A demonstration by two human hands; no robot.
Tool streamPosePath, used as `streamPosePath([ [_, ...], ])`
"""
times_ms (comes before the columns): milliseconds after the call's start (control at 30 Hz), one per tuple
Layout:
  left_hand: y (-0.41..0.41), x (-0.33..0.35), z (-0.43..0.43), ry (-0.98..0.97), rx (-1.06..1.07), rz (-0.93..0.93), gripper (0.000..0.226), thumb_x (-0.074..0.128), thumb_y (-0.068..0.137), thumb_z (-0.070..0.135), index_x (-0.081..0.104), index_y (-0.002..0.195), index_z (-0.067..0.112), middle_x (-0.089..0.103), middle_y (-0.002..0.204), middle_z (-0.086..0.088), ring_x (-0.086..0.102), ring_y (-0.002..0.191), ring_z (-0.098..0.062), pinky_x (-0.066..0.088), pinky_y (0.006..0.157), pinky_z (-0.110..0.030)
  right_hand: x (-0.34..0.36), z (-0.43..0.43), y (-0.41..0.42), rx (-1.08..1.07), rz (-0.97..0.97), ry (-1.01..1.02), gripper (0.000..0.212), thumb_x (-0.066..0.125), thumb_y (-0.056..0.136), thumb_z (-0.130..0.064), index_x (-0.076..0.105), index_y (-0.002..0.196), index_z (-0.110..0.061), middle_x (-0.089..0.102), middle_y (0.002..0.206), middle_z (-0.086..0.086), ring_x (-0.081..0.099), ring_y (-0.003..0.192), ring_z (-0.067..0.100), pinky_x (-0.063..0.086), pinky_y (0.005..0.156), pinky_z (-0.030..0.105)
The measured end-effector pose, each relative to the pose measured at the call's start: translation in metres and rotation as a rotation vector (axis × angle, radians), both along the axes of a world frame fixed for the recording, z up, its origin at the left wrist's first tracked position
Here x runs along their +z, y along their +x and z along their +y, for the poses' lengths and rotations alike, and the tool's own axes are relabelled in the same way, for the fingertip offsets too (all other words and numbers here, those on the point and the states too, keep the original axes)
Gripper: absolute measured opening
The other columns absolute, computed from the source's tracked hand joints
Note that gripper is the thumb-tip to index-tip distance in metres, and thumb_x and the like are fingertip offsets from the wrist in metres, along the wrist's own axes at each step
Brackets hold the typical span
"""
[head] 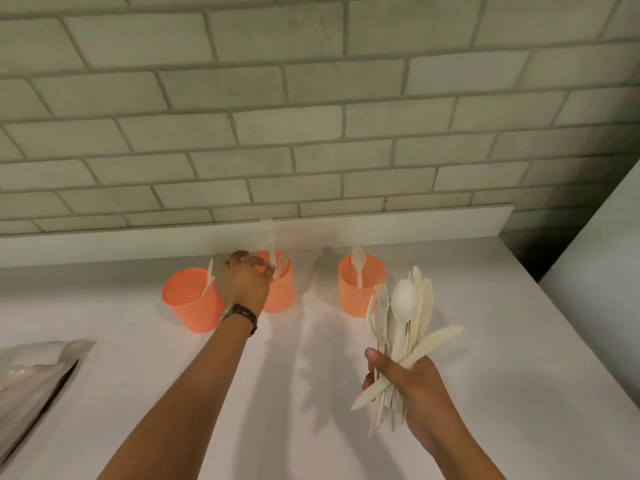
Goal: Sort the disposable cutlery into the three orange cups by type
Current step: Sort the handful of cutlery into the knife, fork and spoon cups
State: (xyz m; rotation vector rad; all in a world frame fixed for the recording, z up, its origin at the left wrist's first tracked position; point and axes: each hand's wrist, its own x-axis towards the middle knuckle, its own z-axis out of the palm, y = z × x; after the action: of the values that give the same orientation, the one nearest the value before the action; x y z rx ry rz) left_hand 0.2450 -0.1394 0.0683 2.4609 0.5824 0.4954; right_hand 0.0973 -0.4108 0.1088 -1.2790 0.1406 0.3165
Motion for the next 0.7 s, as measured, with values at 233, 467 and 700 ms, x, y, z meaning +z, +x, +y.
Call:
streamPosePath([
  [233,-0.050,0.033,-0.035,-0.155,-0.106,-0.096,0.027,0.062,0.080,0.034,0.068,0.104,0.021,0.052,0.122,-0.006,0.050,0.109,-0.022,0.039,0.098,-0.038,0.007,-0.002,0.012,0.061,-0.001,0.028,0.026,0.076,0.065,-0.016,0.062,0.081,-0.001,0.059,0.058,0.014,0.061,0.052,0.025,0.051,0.053,0.029],
  [467,-0.156,0.068,-0.104,-0.698,-0.399,0.078,0.017,0.072,0.078,0.021,0.072,0.066,0.034,0.073,0.078,0.013,0.058,0.065,0.002,0.042,0.063,-0.006,0.021,0.012,0.000,0.191,0.007,0.091,0.022,0.075,0.066,-0.007,0.064,0.083,0.002,0.059,0.059,0.016,0.058,0.052,0.023,0.050,0.054,0.029],
  [700,-0.198,0.073,-0.105,-0.891,-0.340,0.018,0.015,0.074,0.073,0.019,0.076,0.070,0.034,0.074,0.080,0.008,0.062,0.072,-0.018,0.048,0.072,-0.019,0.034,0.022,-0.021,0.327,-0.028,0.125,0.015,0.072,0.071,-0.004,0.072,0.085,-0.005,0.062,0.063,0.013,0.060,0.056,0.021,0.052,0.057,0.028],
])
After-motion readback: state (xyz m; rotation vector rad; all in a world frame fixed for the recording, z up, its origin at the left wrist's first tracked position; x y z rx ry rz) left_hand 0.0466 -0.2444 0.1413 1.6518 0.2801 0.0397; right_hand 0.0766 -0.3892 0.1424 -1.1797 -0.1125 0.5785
